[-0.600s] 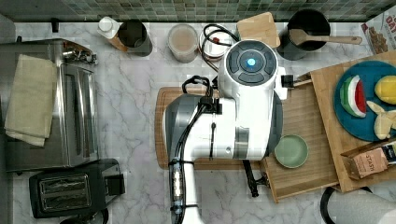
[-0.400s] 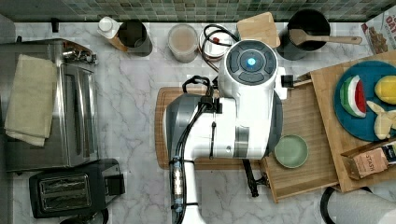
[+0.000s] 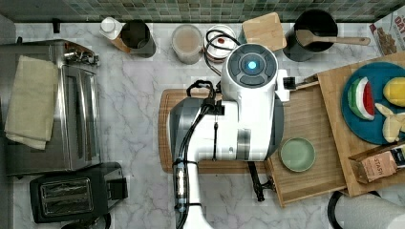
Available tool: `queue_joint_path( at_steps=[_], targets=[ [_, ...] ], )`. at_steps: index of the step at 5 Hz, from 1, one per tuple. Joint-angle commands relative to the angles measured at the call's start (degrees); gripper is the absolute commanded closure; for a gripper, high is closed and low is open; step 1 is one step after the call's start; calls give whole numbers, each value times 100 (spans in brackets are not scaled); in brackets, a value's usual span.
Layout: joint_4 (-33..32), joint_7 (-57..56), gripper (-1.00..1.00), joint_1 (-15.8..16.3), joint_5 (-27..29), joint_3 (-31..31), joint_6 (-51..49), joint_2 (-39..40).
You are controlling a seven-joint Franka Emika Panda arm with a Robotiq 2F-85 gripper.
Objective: Close the drawer.
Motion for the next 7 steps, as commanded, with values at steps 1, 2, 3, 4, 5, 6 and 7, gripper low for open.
queue_joint_path(
  at_steps=[1,2,3,4,5,6,7],
  targets=[
    [-1358,-1528,100,-74,353,852,1070,-1070],
    [-1927,-2777,100,-157,764,847,1473,-1202],
    [-2145,-3558,100,-138,673,786,1365,-1123],
    [-2910,-4396,100,-158,160,805,2275,-1332],
    [-3347,-4452,100,-178,-252,815,2685,-1308],
    [-3529,-4548,100,-539,-312,1113,2769,-1159],
    [-3879,-4604,100,-451,-562,934,3085,-1135]
  ],
)
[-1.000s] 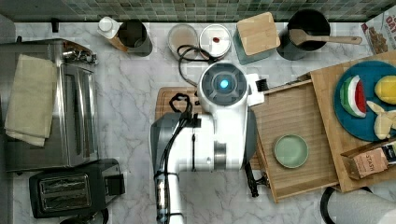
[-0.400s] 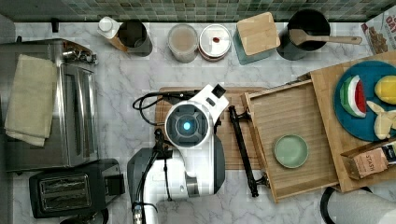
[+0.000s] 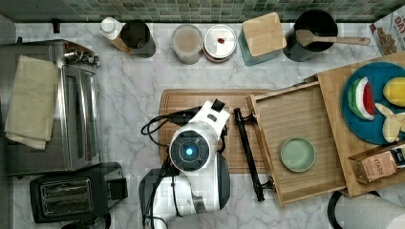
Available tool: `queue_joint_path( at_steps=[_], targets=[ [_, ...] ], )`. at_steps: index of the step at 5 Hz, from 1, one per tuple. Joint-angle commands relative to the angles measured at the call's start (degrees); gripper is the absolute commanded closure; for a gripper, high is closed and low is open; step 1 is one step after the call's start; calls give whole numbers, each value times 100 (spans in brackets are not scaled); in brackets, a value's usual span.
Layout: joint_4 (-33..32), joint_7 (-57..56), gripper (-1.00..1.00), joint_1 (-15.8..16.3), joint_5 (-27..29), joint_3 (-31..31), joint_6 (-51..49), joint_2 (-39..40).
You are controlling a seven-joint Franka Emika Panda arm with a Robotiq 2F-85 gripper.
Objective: Close the drawer.
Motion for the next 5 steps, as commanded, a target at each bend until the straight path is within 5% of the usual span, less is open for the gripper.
queue_joint_path(
  at_steps=[1,5],
  targets=[
    [-918,-519,100,-259,-244,-302,530,86],
    [-874,-1236,100,-485,-686,-948,961,434]
  ],
)
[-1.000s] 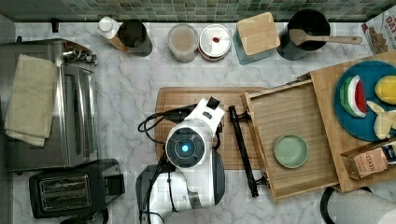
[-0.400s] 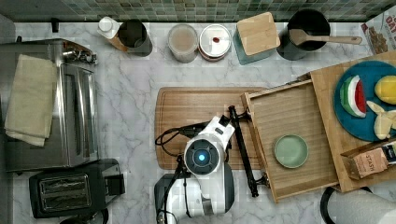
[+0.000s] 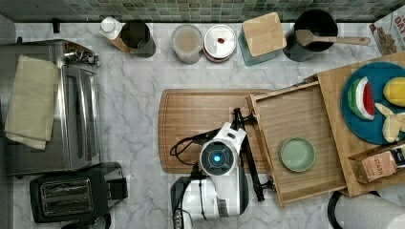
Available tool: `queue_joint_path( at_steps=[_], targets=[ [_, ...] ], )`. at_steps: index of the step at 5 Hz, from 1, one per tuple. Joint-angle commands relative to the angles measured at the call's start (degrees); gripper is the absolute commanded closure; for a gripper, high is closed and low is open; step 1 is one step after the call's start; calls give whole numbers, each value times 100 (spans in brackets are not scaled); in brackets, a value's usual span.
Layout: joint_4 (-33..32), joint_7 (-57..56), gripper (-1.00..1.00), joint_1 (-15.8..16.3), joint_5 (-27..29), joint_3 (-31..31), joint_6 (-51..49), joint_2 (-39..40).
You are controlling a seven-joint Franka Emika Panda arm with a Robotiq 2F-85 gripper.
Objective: Close the drawer.
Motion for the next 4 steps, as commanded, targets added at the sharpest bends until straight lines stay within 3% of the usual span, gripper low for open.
queue_joint_path(
  at_steps=[1,2,3,4],
  targets=[
    [123,-471,100,-450,-465,-383,255,-318],
    [427,-1080,100,-593,-191,-509,183,-182],
    [687,-1704,100,-735,295,-781,827,107],
    [1397,-2159,100,-909,929,-990,241,277]
  ],
)
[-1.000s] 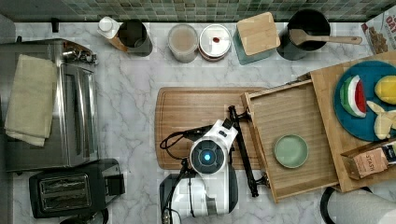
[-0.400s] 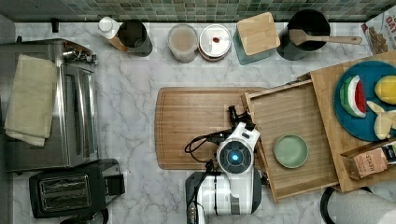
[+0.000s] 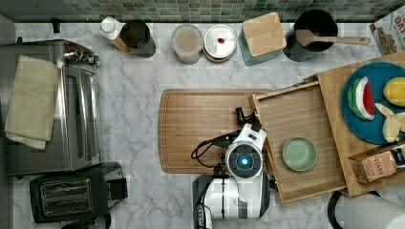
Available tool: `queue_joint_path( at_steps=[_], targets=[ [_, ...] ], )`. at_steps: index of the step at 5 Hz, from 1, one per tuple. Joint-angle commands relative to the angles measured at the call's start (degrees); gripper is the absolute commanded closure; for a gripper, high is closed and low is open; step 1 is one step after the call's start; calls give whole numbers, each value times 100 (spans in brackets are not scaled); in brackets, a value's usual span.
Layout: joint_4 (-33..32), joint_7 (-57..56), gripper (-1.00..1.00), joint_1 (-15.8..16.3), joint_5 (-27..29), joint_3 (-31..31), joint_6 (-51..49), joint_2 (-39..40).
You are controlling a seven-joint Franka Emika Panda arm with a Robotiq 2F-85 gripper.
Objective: Close the drawer.
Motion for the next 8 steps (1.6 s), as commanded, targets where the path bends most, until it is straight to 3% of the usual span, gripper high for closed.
queue_joint_path(
  at_steps=[1,2,4,5,8],
  targets=[
    [1934,-1059,100,-622,819,-834,-422,237],
    [2680,-1131,100,-1091,607,-643,-1038,432],
    [3460,-2456,100,-1263,1555,-1151,-500,1371],
    [3981,-2470,100,-1261,1285,-1453,-729,1618],
    [4100,-2480,100,-1331,1049,-1601,-763,1596]
  ],
)
